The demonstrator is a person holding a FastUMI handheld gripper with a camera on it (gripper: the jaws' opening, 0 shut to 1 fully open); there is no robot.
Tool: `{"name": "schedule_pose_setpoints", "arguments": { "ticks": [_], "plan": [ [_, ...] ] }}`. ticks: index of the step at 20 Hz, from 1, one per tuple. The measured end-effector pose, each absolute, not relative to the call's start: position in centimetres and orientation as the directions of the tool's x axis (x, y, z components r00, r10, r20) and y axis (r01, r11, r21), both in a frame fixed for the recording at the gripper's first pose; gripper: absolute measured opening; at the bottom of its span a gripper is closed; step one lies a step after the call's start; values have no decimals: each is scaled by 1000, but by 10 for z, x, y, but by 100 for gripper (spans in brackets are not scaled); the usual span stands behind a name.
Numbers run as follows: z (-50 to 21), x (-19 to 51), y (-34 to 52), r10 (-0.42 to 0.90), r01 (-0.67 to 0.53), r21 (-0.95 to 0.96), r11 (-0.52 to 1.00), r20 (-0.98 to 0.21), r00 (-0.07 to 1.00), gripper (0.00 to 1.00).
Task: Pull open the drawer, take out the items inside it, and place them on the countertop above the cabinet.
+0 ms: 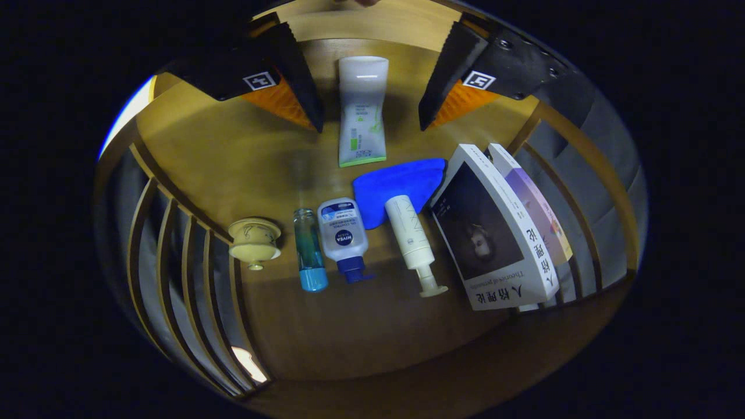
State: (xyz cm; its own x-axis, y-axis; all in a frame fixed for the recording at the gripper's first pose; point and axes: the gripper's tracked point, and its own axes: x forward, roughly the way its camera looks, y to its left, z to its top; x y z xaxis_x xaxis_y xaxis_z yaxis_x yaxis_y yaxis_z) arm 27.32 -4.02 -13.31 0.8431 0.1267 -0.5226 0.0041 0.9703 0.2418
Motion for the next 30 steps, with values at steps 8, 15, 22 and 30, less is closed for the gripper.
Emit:
{"name": "schedule_pose_setpoints", "arguments": {
  "ticks": [8, 15, 22, 30],
  "plan": [
    [-43, 203, -28, 115, -83, 156, 984, -207, 972, 98],
    [-58, 100, -19, 58, -57, 13, 998, -118, 991, 98],
    [-76, 46, -7, 45, -39, 60, 997, -97, 994, 98],
    [-96, 10, 2, -2, 4, 24, 1000, -79, 997, 98]
  ]
}}
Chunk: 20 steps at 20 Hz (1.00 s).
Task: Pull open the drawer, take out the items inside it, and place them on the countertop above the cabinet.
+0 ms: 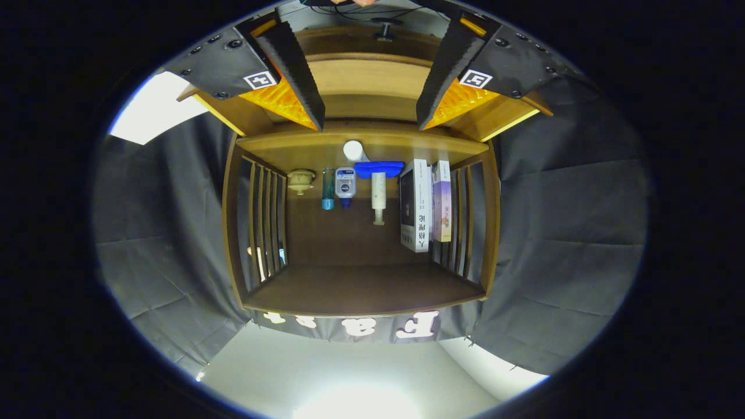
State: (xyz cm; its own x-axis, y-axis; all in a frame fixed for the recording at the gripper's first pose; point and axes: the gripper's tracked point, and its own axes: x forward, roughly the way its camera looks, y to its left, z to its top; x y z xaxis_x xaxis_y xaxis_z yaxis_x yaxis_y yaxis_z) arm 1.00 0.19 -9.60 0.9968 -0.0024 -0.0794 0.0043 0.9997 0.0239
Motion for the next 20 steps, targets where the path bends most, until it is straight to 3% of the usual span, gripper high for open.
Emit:
{"name": "schedule_pose_setpoints", "arguments": {
  "ticks": [6, 11, 20],
  "plan": [
    [-118, -7, -4, -78, 81, 79, 994, -42, 996, 98],
    [-144, -21, 11, -61, 63, 48, 997, -52, 997, 98],
    [-197, -21, 19, -36, 45, 54, 997, -150, 988, 98]
  ]
}}
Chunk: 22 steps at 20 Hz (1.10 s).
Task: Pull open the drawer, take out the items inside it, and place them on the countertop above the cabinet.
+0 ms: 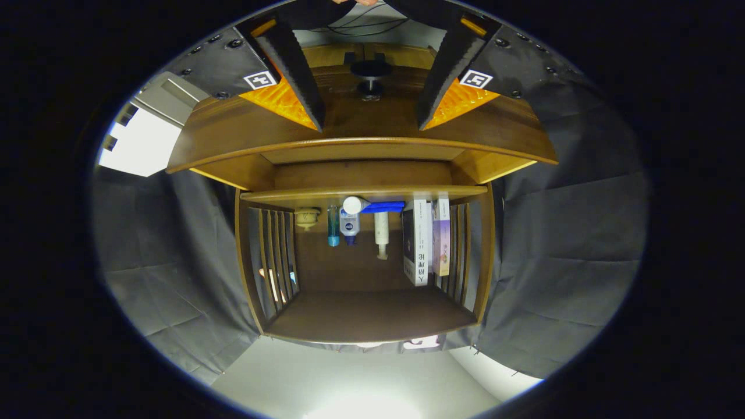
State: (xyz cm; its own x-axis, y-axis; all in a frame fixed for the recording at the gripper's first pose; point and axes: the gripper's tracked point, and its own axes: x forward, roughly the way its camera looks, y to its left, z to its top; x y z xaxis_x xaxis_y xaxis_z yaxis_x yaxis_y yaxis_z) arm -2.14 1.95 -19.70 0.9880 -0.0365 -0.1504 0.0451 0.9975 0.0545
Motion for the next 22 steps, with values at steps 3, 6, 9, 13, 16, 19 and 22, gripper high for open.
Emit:
{"name": "schedule_pose_setpoints", "arguments": {
  "ticks": [3, 6, 9, 13, 16, 19, 22],
  "plan": [
    [-216, -13, 16, -47, 59, 49, 997, -215, 975, 98],
    [-219, -11, 11, -85, 90, 10, 996, -243, 966, 98],
    [-220, -9, 13, -80, 90, 24, 996, -257, 963, 97],
    [-218, 5, 13, -59, 70, 35, 997, -264, 963, 98],
    [-217, 19, 12, -64, 74, 28, 997, -258, 964, 98],
    [-210, 37, 12, -68, 78, 30, 996, -242, 968, 98],
    [-213, 56, 11, -73, 85, 35, 996, -260, 963, 97]
  ]
}}
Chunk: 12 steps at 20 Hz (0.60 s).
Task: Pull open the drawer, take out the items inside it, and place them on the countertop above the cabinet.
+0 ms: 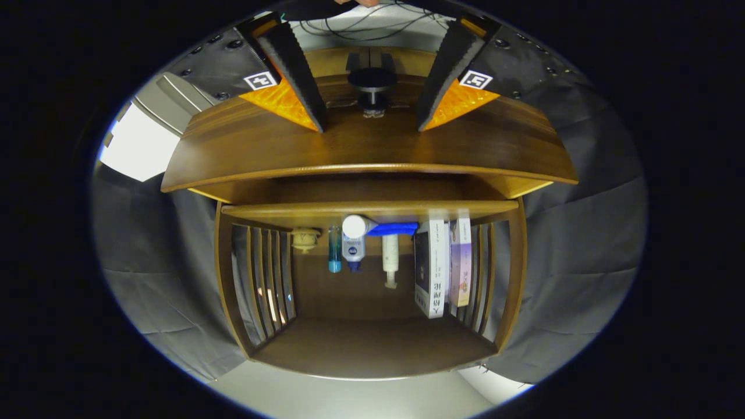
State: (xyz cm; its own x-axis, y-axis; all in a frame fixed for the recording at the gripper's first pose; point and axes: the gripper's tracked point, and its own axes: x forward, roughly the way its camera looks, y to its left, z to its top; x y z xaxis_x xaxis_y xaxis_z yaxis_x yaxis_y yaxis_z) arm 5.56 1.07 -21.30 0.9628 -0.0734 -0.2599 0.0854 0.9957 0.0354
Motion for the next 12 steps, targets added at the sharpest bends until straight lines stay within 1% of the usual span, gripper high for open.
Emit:
{"name": "schedule_pose_setpoints", "arguments": {
  "ticks": [12],
  "plan": [
    [-214, 109, 9, -78, 92, 43, 995, -255, 964, 97]
  ]
}}
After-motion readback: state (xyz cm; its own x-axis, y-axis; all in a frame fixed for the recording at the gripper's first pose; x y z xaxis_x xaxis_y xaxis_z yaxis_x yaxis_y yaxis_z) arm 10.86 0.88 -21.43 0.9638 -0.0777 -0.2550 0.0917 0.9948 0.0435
